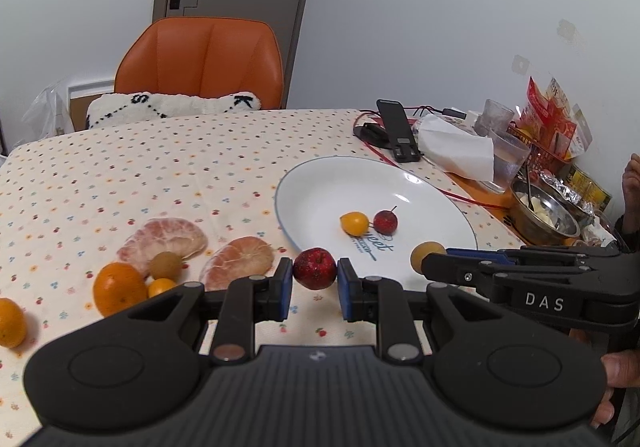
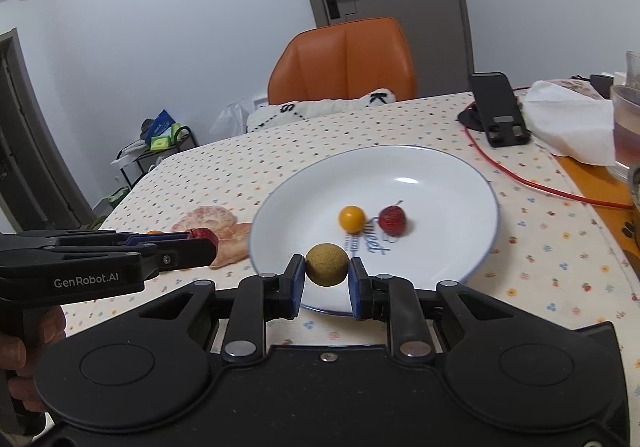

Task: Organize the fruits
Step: 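Carry both fruits onto the white plate and open both tools, then withdraw both tools from the plate toward the remaining fruits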

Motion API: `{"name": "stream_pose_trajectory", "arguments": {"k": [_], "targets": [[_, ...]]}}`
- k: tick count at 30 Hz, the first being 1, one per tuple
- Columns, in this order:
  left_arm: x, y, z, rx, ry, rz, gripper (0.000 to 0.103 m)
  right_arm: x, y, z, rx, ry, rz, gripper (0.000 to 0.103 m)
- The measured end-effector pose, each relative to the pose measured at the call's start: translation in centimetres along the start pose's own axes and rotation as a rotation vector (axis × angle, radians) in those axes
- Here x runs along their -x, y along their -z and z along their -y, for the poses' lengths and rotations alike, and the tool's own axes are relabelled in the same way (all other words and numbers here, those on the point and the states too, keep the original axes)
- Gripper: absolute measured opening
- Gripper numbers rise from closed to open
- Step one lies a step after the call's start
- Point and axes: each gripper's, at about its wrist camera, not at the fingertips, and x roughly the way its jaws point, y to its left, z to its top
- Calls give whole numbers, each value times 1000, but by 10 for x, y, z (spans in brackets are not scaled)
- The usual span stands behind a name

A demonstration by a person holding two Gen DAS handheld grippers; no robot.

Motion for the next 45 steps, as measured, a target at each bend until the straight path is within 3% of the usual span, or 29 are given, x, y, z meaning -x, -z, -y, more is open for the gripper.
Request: {"name": "stream_pose_trajectory", "arguments": {"k": [6, 8, 23, 28, 32, 40, 45], "targets": [[-10, -2, 14, -19, 2, -11, 22, 2, 1, 12, -13, 24, 11, 23], [-13, -3, 18, -23, 3, -12, 22, 4, 2, 15, -21, 29, 14, 28], [-30, -7, 38, -34, 17, -27, 22, 16, 9, 31, -54, 23, 21, 29], [-27, -6, 38, -17, 8, -32, 28, 17, 9, 30, -58, 21, 23, 29], [-22, -5, 30, 8, -10, -47, 41, 16, 10, 27, -56, 19, 19, 31], [-7, -2, 16, 32, -55, -40, 77, 15, 9, 13, -39, 29, 21, 49], [3, -1, 8, 35, -88, -26, 82, 15, 8, 4, -30, 37, 23, 54]]}}
